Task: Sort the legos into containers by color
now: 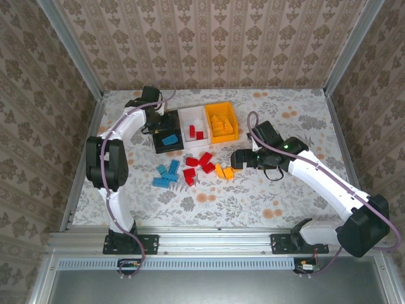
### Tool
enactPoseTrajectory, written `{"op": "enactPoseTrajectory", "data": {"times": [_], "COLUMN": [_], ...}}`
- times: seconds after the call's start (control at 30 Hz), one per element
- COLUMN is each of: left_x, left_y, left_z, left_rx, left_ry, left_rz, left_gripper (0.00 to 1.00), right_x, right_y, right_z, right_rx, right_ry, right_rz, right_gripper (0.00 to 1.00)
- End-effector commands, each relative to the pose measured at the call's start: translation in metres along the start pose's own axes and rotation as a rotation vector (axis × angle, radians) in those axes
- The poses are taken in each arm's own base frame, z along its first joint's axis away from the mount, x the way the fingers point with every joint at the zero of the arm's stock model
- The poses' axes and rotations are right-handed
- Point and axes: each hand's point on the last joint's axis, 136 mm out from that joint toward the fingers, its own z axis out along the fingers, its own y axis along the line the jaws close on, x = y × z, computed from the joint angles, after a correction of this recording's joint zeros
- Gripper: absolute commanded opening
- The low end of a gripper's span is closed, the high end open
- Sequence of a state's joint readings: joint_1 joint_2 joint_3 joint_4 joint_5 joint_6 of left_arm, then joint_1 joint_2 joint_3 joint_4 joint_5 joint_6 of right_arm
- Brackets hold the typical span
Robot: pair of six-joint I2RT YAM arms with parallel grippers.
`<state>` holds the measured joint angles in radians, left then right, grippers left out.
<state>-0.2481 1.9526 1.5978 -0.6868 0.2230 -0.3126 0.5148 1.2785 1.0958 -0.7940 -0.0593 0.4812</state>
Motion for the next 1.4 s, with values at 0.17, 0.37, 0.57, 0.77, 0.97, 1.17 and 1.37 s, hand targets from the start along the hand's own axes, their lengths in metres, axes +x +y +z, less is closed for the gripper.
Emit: {"op": "enactPoseTrajectory", "data": {"times": [0.17, 0.37, 0.57, 0.77, 0.97, 1.17, 1.37], "left_x": [-0.009, 0.033, 0.097, 0.132, 0.144, 0.148, 0.148], "left_y": [-0.031, -0.06, -0.053, -0.041, -0.032, -0.029, -0.03], "left_z": [-0.066, -0.099, -0.101, -0.107, -0.115, -0.115, -0.115], "left_rx": [0.087, 0.131, 0.156, 0.154, 0.126, 0.127, 0.135], "left_ry": [-0.116, -0.145, -0.1, -0.082, -0.082, -0.08, -0.079], "left_rz": [0.046, 0.111, 0.075, 0.051, 0.063, 0.057, 0.055], "left_gripper": [0.8, 0.81, 0.83, 0.84, 0.86, 0.86, 0.87], "right_x": [0.008, 0.003, 0.009, 0.011, 0.01, 0.009, 0.011], "right_y": [0.001, 0.016, 0.026, 0.022, 0.022, 0.017, 0.01], "right_z": [0.026, 0.058, 0.089, 0.109, 0.123, 0.136, 0.146], "right_rx": [0.016, -0.017, 0.016, 0.051, 0.065, 0.099, 0.138], "right_ry": [0.117, 0.184, 0.25, 0.278, 0.294, 0.313, 0.328], "right_rz": [0.03, -0.002, -0.059, -0.069, -0.077, -0.095, -0.114], "right_gripper": [1.0, 0.93, 0.73, 0.61, 0.55, 0.53, 0.51]}}
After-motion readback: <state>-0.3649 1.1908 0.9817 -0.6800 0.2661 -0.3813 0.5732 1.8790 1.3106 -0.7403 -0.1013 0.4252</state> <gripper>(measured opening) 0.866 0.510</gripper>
